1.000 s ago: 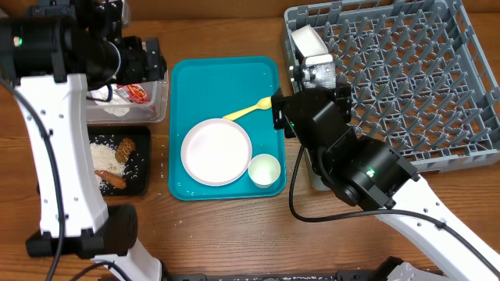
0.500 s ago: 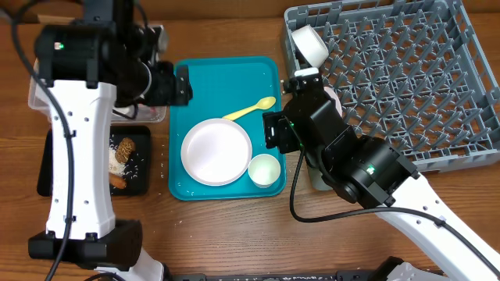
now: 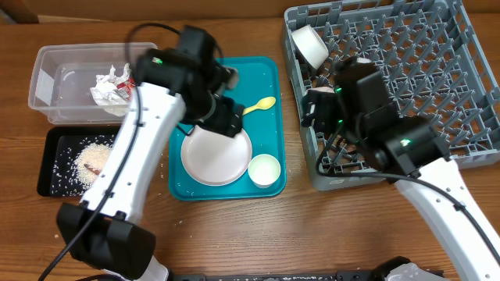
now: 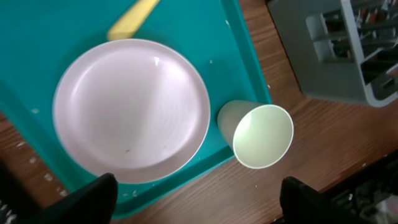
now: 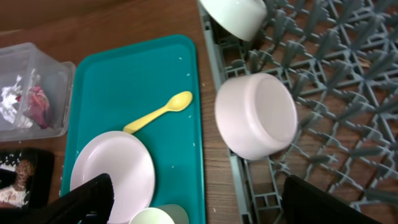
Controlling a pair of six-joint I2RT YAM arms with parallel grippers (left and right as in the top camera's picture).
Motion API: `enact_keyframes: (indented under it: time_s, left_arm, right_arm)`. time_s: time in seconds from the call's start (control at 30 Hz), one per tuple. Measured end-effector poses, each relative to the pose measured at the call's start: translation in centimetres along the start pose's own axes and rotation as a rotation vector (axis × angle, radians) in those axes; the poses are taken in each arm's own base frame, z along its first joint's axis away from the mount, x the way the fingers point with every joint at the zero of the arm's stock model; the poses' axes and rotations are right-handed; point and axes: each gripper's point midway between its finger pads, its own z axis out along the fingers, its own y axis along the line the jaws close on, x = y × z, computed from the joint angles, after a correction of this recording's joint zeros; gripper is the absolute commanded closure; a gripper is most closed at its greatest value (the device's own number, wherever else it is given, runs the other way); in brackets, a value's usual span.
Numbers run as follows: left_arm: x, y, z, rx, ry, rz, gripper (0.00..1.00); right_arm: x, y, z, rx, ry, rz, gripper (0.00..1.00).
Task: Sort waste into correct bins and load items into the dishwasher
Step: 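Reach the left gripper to the small white cup and grasp it, then lift the cup and pass it to the right gripper over the tray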
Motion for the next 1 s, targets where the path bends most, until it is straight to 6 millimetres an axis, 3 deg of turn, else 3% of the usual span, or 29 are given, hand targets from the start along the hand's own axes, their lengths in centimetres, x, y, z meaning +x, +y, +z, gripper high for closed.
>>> enact_keyframes:
  time_s: [0.27,0.47,0.6,0.8,1.0]
  left_arm:
    - [3.0,-2.4,7.3,0.049,0.090,0.084,0.25]
    - [3.4,-4.1,9.8,0.069,0.074,0.145,0.38]
    - [4.2,-3.9,11.2,0.072,0.086,0.125,0.51]
    - [4.7,-3.6,12.0,0.070,0.092,0.091,0.92]
    - [4.2,-3.3,12.0,0.047,0.072,0.055,0.96]
  right_arm:
    - [0.6,-0.2,0.0,-0.021,0.044,0.000,0.09]
    - [0.7,-0.2,0.0,-0.024,0.046,-0.006,0.09]
    - [0.7,-0.2,0.0,-0.024,0.046,-0.006,0.09]
    - [0.7,-0.2,0.0,-0.024,0.046,-0.007,0.09]
    - [0.7,-0.2,0.0,-0.024,0.047,-0.007,0.09]
